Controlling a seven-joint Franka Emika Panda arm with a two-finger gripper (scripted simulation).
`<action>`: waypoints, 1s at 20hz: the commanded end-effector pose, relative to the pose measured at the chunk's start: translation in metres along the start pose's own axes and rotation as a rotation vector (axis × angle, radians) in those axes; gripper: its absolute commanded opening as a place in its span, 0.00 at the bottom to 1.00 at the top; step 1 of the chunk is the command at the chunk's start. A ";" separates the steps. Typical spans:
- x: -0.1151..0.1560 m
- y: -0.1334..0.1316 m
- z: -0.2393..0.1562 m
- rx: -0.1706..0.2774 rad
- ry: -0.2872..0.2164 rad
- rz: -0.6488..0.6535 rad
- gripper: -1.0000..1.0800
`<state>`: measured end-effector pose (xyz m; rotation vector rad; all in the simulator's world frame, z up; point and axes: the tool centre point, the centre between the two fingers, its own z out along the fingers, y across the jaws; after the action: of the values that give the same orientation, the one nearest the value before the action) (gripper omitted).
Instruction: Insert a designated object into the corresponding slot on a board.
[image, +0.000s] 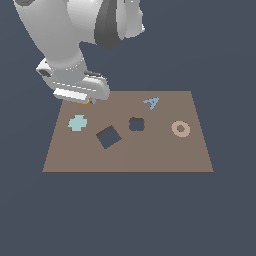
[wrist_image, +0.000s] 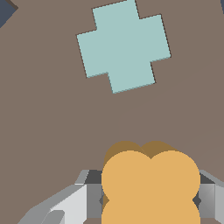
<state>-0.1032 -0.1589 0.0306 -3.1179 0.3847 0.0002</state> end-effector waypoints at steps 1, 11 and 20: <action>0.000 0.000 0.000 0.000 0.000 -0.006 0.00; 0.004 -0.007 0.000 0.002 -0.003 -0.136 0.00; 0.011 -0.021 0.000 0.005 -0.006 -0.390 0.00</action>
<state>-0.0896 -0.1445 0.0306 -3.1336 -0.1448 0.0074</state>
